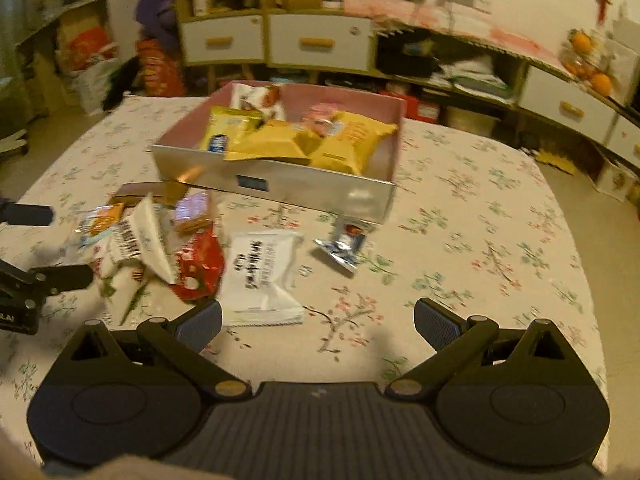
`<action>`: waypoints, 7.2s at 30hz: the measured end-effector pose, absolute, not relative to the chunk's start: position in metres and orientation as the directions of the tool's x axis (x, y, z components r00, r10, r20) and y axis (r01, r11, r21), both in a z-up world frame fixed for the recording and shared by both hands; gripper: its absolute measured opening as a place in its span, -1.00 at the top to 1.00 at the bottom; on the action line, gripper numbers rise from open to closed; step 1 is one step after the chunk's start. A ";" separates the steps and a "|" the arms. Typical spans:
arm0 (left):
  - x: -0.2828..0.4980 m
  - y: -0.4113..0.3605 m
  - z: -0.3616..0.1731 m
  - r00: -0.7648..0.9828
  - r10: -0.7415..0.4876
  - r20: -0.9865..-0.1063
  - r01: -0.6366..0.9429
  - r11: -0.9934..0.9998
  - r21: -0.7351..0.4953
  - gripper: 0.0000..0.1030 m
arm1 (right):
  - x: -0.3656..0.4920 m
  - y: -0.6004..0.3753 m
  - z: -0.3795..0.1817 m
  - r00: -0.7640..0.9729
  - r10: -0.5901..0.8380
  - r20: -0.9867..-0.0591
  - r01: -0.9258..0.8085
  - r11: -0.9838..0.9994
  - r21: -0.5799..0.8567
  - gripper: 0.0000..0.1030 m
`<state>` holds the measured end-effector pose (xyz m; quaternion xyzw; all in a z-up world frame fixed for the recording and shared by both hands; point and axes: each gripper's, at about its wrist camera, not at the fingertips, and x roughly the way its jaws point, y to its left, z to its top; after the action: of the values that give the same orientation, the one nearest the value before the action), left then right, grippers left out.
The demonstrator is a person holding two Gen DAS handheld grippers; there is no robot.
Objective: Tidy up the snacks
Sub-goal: 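Grasp the white pecan kernel bag with left tool while right tool grasps white biscuit pack, then carry both white packs into the pink box and open both tools, then withdraw both tools from the box back toward the snack pile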
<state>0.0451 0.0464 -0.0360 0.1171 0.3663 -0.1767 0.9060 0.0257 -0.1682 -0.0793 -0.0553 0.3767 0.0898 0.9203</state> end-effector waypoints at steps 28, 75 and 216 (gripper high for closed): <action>0.062 0.006 -0.058 0.620 -0.329 -0.712 0.532 0.844 0.073 0.13 | 0.045 -0.135 -0.103 0.654 0.225 -0.723 -0.356 0.934 -0.032 -0.04; 0.051 -0.007 -0.055 0.533 -0.288 -0.796 0.478 0.878 0.002 0.28 | 0.047 -0.164 -0.093 0.577 0.133 -0.806 -0.225 0.974 0.000 0.17; 0.091 0.018 0.002 0.626 -0.071 -0.777 0.214 0.973 0.084 -0.72 | 0.063 -0.153 -0.032 0.668 0.111 -0.736 -0.042 0.993 0.111 -0.94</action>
<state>0.0906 0.0180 0.0016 0.0845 0.4251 -0.0794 0.8977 0.0626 -0.1534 -0.0320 0.0424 0.4055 0.0420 0.9121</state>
